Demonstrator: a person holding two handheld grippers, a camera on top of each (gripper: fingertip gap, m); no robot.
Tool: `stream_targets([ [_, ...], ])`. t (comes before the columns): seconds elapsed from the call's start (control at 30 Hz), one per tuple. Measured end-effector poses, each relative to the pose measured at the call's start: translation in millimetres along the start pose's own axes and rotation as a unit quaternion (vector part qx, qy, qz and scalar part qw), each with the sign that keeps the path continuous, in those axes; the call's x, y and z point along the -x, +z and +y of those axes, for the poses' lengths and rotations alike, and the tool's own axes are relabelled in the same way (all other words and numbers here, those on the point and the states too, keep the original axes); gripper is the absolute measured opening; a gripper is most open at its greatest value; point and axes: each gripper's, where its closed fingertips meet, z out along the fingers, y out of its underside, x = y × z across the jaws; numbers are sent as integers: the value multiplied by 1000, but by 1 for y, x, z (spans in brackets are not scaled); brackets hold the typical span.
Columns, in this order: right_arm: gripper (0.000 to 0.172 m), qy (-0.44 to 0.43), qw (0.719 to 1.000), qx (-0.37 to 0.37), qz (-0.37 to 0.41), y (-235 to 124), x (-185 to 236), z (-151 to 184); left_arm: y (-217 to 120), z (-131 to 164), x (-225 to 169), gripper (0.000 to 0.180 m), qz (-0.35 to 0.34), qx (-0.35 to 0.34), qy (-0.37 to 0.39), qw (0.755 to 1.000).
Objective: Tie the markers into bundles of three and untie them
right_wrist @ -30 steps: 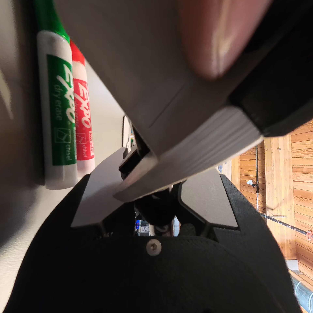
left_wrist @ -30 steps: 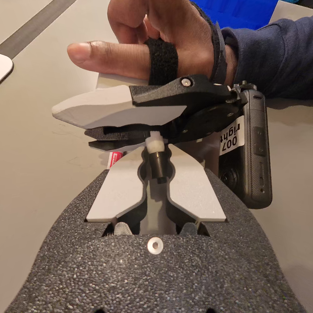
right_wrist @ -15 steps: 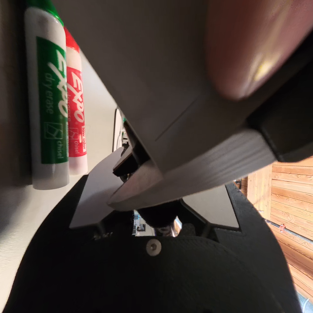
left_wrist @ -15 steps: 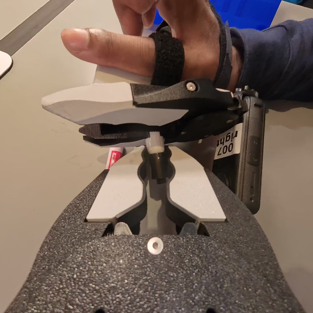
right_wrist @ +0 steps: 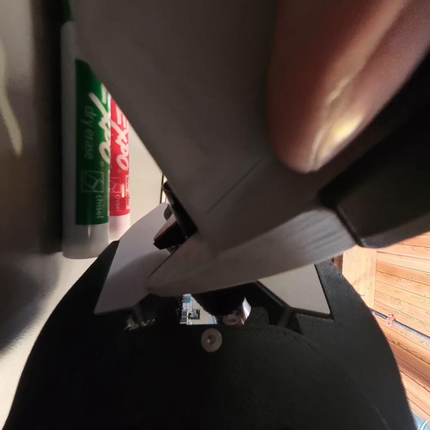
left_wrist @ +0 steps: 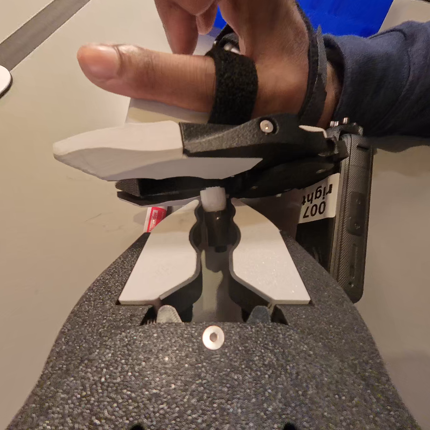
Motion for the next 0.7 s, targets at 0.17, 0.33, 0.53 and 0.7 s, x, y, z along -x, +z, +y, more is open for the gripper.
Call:
stream_targets([
  [0.17,65,-5,1000,-4,-7,0,2,-2,-4,-1,2,20,-3,3,16,1000],
  [0.33,50,-8,1000,-9,-9,-1,4,-5,-4,3,4,20,-11,16,32,999],
  [0.53,45,-5,1000,-10,-18,-1,7,-5,-2,5,4,20,-8,16,35,999],
  [0.7,43,5,1000,-14,-25,-2,8,-5,-1,4,2,20,-1,12,33,999],
])
